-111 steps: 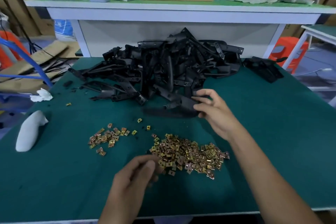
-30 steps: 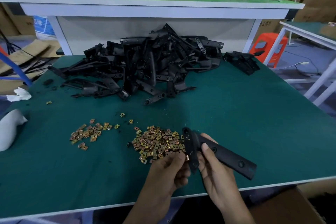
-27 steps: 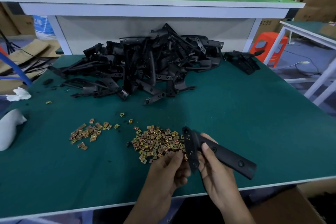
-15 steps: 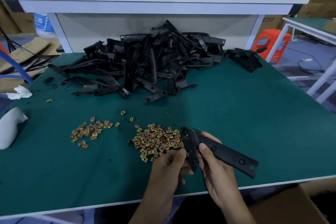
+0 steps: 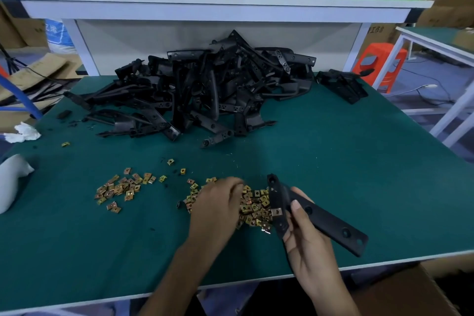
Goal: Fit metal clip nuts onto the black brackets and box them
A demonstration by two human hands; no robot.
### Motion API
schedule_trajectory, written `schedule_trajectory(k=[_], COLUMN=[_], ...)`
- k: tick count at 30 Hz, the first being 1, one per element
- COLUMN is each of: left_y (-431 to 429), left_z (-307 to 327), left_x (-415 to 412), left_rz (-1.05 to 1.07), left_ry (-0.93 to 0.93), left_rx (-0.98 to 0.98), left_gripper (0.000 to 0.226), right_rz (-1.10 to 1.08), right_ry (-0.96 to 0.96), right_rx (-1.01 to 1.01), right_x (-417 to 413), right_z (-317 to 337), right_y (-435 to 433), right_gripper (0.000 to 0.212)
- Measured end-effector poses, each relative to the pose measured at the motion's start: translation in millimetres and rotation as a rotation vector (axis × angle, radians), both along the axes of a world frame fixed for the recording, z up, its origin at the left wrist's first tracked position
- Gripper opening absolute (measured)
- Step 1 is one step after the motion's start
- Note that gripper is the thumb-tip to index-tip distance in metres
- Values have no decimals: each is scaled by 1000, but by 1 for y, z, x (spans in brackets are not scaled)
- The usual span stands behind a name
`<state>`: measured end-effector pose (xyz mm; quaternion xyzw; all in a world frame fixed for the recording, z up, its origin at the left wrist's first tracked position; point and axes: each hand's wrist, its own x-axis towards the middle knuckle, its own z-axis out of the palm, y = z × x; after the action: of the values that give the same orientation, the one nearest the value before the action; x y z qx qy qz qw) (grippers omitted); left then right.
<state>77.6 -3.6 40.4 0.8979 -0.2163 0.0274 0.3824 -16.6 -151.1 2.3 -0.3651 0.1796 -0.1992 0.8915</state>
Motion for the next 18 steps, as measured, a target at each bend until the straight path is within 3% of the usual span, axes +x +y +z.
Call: schedule_trajectory(k=[2,5,10,15,18], left_y=[8,16,18,25,31], left_z=[-4,-11,-9,1,6], left_x=[26,51,58,50,39], left_rz=[72,50,12,22,49], left_ry=[-110,-48,-85,-20,75], left_rx=[264,509,416,90,-11], left_gripper=[30,36,19,14,13], right_rz=[-1,9,12,18,22], right_ry=[10,24,26,35,39], right_rx=[-15,-31,-27,-32,-35], right_x=[1,2,2,1,1], right_z=[0,1,4,4,4], right_y=[1,2,2,1,1], right_gripper=[33,35,37,38,37])
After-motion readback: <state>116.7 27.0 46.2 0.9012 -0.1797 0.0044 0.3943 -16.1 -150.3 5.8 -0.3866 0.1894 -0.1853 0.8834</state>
